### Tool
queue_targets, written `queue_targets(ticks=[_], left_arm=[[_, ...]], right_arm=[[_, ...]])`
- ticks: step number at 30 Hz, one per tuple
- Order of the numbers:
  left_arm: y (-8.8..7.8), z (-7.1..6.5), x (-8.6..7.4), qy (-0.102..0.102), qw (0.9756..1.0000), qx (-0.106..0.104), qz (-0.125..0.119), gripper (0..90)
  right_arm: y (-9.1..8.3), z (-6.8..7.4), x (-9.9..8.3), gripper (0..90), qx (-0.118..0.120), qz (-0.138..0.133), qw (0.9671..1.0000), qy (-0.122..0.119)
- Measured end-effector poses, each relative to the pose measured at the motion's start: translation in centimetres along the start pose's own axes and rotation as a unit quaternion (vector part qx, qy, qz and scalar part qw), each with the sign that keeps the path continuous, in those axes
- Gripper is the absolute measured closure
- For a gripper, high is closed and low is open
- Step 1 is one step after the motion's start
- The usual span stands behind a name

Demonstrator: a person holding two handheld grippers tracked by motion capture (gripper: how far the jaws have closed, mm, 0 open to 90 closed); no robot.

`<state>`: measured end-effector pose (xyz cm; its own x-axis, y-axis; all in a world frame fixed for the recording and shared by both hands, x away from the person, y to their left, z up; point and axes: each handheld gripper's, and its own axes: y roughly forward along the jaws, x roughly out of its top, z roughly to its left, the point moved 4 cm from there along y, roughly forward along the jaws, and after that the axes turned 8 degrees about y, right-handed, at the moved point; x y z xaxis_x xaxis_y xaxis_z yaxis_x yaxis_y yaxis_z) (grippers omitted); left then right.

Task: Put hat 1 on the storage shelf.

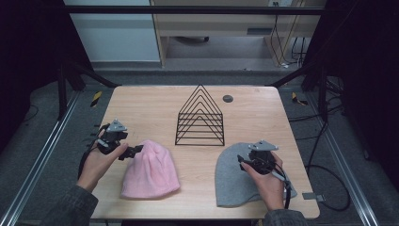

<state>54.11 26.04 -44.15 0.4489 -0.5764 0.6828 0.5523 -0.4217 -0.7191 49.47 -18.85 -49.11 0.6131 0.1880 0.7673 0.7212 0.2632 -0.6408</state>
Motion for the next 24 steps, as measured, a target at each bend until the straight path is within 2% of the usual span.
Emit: queue_targets(ticks=[3, 6, 7, 8, 9, 12, 13, 14, 18, 24], left_arm=[[0.7, 0.4, 0.5, -0.007, 0.9997, -0.017, 0.015, 13.2], [1.1, 0.5, 0.6, -0.01, 0.9996, -0.02, 0.019, 12.7], [1.5, 0.6, 0.6, -0.007, 0.9995, -0.023, 0.023, 12.1], [1.5, 0.6, 0.6, -0.007, 0.9995, -0.023, 0.023, 11.8], [2.2, 0.7, 0.4, -0.011, 0.9989, -0.032, 0.031, 10.9], [2.7, 0.9, 0.3, -0.015, 0.999, -0.026, 0.032, 10.6], [2.9, 1.1, 0.1, -0.023, 0.9988, -0.028, 0.032, 10.4], [3.0, 1.2, 0.0, -0.033, 0.9986, -0.032, 0.027, 10.4], [3.4, 1.6, -0.3, -0.045, 0.9978, -0.037, 0.03, 10.5], [3.7, 1.1, -0.4, -0.041, 0.9979, -0.038, 0.032, 13.5]], right_arm=[[-0.9, -0.4, -0.1, 32.4, -0.002, -0.005, 1.0, 0.008], [-1.3, -0.4, -0.2, 30.9, 0.002, -0.007, 0.9999, 0.011], [-1.6, -0.6, -0.3, 27.6, 0.002, -0.008, 0.9999, 0.014], [-1.6, -0.6, -0.3, 26.9, 0.0, -0.006, 0.9999, 0.014], [-1.5, -0.8, -0.4, 25.9, -0.001, -0.006, 0.9999, 0.011], [-1.3, -0.9, -0.5, 24.9, -0.001, -0.003, 0.9999, 0.015], [-1.1, -1.0, -0.6, 24.8, -0.001, 0.0, 0.9998, 0.019], [-0.9, -1.0, -0.7, 25.0, 0.0, 0.003, 0.9998, 0.018], [-0.8, -1.1, -1.0, 28.2, 0.0, 0.009, 0.9998, 0.018], [-0.8, -1.1, -1.0, 35.8, 0.003, 0.007, 0.9997, 0.021]])
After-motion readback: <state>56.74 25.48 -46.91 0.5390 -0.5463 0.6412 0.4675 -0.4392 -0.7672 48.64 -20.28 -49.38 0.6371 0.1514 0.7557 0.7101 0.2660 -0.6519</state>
